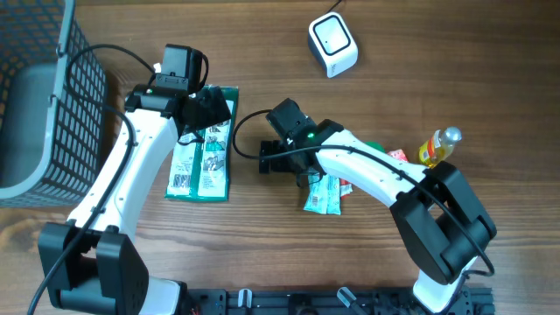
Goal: Scan the item barcode
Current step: 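Lower the left gripper onto the green glove pack and grasp it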
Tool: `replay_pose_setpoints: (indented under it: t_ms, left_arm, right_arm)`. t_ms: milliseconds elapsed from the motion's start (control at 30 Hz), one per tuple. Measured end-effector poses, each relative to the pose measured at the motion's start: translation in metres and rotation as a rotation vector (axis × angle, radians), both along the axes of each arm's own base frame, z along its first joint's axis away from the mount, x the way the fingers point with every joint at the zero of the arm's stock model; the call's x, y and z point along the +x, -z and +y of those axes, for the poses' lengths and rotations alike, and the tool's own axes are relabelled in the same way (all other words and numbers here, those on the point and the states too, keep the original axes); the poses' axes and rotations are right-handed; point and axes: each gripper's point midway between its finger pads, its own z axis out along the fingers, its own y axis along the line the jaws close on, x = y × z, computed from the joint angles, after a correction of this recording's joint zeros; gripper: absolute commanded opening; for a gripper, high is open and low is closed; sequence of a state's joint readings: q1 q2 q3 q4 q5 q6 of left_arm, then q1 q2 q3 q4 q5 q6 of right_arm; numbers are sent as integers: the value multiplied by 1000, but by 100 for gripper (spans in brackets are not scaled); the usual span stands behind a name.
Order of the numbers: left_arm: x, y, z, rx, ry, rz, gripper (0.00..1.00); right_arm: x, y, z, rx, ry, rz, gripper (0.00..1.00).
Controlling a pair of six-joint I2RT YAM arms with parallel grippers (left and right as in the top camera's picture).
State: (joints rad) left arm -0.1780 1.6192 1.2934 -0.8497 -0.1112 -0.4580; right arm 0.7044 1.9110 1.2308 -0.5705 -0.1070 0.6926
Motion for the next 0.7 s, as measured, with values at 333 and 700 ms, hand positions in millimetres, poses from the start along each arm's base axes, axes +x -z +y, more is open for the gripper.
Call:
replay_pose_setpoints:
  t_ms: [333, 700]
  left_arm:
    - [5, -10, 59, 228, -142, -41, 69]
    - [11, 48, 83, 227, -189, 81, 4]
  right_arm:
    - [0, 0, 0, 0, 0, 0, 100]
    - [0, 0, 0, 2, 0, -2, 100]
